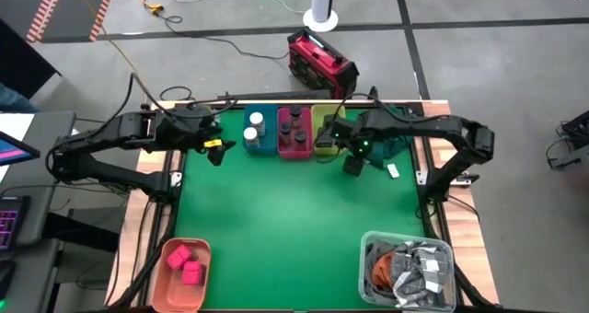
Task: Sort spices by type
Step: Put the black seasoning can into the yellow bin
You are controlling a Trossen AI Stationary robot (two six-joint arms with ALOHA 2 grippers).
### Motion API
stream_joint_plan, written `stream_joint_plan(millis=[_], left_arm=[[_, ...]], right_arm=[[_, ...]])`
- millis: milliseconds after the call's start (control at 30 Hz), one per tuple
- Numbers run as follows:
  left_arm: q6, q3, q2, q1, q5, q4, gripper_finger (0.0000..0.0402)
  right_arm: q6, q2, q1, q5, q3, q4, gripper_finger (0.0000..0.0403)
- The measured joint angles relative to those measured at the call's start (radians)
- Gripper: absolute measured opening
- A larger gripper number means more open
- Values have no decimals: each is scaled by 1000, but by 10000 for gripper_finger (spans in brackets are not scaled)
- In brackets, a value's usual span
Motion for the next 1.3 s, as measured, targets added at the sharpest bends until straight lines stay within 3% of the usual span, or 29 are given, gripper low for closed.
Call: stream_joint_plan(millis=[400, 700, 867, 1100, 1300], left_arm=[[-7, 0, 0, 0, 1, -8, 300], [-8, 0, 0, 0, 2, -9, 300], [-7, 0, 0, 0, 1, -8, 300], [-11, 0, 0, 0, -7, -8, 300], [-14, 0, 0, 0, -8, -7, 300]], right_arm=[[-31, 8, -12, -78, -107, 138, 282], [-29, 8, 10, -79, -194, 271, 274], [-10, 8, 8, -78, -251, 348, 237], [23, 8, 8, -78, -277, 404, 143], [25, 8, 10, -115, -193, 358, 140]])
